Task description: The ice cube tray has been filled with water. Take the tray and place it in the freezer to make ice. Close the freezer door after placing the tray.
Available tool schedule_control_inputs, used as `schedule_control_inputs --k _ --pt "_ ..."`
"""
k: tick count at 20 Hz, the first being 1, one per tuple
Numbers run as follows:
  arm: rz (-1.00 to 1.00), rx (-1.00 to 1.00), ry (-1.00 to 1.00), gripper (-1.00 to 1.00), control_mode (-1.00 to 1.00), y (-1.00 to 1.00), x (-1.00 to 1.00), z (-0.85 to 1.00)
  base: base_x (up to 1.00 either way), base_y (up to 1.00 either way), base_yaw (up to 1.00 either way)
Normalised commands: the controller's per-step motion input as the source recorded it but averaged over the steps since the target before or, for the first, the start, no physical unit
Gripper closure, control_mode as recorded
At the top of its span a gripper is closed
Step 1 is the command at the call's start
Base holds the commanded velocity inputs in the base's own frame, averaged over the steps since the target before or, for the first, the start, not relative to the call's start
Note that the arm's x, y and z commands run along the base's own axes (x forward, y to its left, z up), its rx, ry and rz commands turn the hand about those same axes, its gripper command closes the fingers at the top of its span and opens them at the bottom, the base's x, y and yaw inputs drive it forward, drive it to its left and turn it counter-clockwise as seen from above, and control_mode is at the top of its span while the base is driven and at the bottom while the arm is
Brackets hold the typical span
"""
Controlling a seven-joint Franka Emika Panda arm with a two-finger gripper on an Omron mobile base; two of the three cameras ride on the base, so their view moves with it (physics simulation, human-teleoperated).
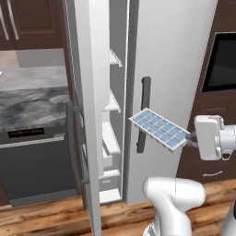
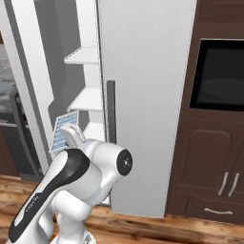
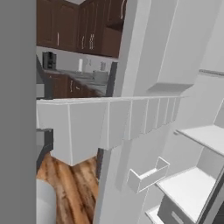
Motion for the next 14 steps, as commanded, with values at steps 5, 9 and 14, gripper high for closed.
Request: schedule_control_inputs --k 5,9,14 --pt "0.00 0.00 0.00 1.00 1.00 0.00 0.00 0.00 0.52 0.00 0.01" --pt "0.00 0.00 0.00 1.00 1.00 0.00 0.00 0.00 0.33 0.00 0.05" --pt "0.00 0.00 0.00 1.00 1.00 0.00 0.00 0.00 0.27 0.00 0.06"
